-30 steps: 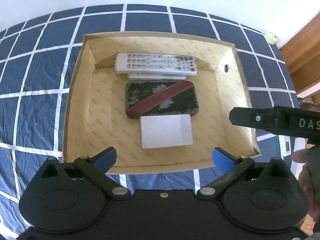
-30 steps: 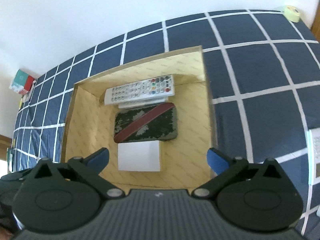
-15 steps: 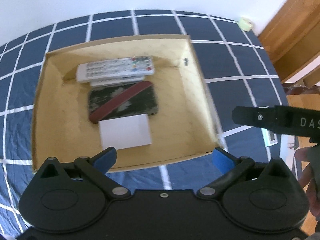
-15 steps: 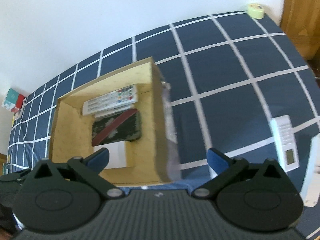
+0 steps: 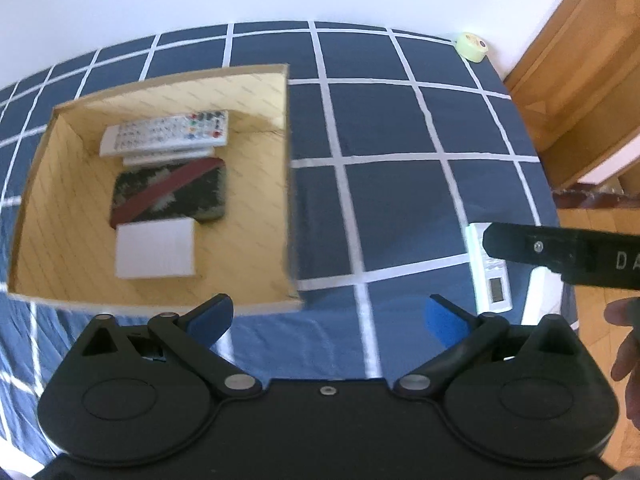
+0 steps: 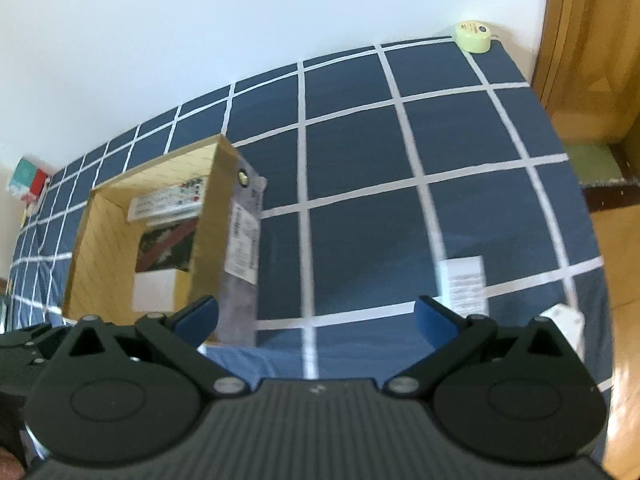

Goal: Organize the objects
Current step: 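Move the right gripper out of the box toward the white plastic plate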

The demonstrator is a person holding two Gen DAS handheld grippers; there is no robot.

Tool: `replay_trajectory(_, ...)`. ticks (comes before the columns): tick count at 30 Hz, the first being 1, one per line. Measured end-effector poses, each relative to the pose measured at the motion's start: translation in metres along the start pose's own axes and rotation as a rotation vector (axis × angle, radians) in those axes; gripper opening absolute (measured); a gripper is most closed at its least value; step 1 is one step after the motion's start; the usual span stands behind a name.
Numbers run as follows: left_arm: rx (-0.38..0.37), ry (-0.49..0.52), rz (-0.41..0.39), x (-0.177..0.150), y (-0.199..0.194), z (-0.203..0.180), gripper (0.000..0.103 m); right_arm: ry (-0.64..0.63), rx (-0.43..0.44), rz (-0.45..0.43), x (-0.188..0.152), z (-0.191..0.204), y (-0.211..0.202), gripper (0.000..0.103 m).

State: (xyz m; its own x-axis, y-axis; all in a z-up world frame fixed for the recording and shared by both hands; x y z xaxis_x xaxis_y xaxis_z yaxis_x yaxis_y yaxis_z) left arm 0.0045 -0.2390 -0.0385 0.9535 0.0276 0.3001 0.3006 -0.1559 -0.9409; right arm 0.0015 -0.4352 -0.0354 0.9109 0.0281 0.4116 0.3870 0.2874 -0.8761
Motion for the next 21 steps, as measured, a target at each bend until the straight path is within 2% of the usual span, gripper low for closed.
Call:
replay_trajectory(9, 0.061, -0.123, 0.000, -0.029, 0.009, -0.037, 0.103, -0.108, 0.036, 0.032, -0.008, -0.042, -0.011, 0.103)
replay_trajectory(13, 0.093, -0.144, -0.009, -0.040, 0.007, -0.047, 0.103, -0.148, 0.059, 0.037, -0.018, -0.049, -0.021, 0.103)
replay_trajectory(21, 0.111, -0.169, -0.042, -0.074, -0.008, -0.057, 0.103, -0.192, 0.081, 0.033, -0.049, -0.055, -0.049, 0.103)
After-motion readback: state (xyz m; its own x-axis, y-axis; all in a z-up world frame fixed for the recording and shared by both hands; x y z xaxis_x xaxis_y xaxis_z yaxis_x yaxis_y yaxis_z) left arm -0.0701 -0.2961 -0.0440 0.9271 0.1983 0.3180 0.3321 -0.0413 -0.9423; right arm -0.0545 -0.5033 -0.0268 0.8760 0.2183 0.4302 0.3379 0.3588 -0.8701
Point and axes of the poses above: each gripper's, at about its wrist camera, not at the fingertips, and y roughly the way its jaws point, z to its left, x to its top, the point moved 1 cm from there along y, roughly the way its jaws point, and after that the axes turned 8 degrees about -y, right-handed, at the moved point
